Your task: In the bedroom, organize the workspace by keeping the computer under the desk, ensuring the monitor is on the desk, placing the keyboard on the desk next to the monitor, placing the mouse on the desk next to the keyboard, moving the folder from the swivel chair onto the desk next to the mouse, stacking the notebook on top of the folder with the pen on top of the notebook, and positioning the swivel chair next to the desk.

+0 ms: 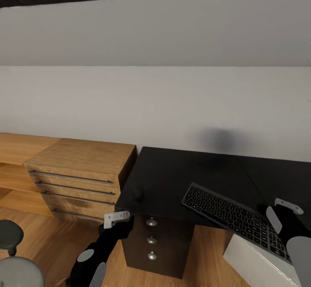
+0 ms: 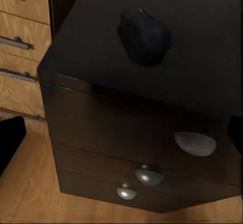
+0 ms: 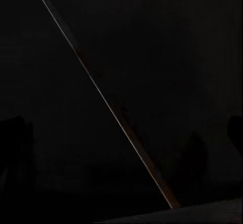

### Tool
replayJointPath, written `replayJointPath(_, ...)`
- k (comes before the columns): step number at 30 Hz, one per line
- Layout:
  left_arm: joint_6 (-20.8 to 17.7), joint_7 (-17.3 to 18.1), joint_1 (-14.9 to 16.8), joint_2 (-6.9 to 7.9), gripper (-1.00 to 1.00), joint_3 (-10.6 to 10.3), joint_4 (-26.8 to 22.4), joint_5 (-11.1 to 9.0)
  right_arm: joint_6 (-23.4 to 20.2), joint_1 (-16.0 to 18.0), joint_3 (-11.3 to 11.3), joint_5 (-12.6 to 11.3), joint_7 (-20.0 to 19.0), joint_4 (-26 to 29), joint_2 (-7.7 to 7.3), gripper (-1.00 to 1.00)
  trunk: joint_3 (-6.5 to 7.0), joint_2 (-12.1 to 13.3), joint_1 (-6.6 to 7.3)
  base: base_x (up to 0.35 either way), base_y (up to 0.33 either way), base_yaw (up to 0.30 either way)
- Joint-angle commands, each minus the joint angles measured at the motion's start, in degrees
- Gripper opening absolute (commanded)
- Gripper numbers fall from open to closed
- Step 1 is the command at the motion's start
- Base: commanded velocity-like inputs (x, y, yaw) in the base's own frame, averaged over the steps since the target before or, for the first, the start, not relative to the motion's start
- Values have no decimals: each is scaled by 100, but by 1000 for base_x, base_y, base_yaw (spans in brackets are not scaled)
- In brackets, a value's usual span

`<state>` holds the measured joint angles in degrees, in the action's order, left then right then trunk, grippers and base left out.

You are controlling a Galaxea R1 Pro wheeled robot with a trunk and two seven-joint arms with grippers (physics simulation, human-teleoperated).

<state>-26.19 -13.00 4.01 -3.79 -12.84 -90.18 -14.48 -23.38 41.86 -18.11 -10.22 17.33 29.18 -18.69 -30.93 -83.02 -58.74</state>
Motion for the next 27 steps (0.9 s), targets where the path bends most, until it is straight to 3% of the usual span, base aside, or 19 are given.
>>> replayJointPath(1,-20,-53,4,1,100,-7,-3,-57,-53,-2,3,-20,36,-35,3,100,-7,-3,3,-179,0,0)
replayJointPath(13,-21,-53,4,-3,100,-8,0,-58,-44,-2,1,2,41,-35,6,100,-7,-3,3,-198,0,0)
replayJointPath(27,-18,-53,4,-7,100,-8,12,-58,-31,-2,2,2,42,-35,6,100,-7,-3,3,-59,0,0)
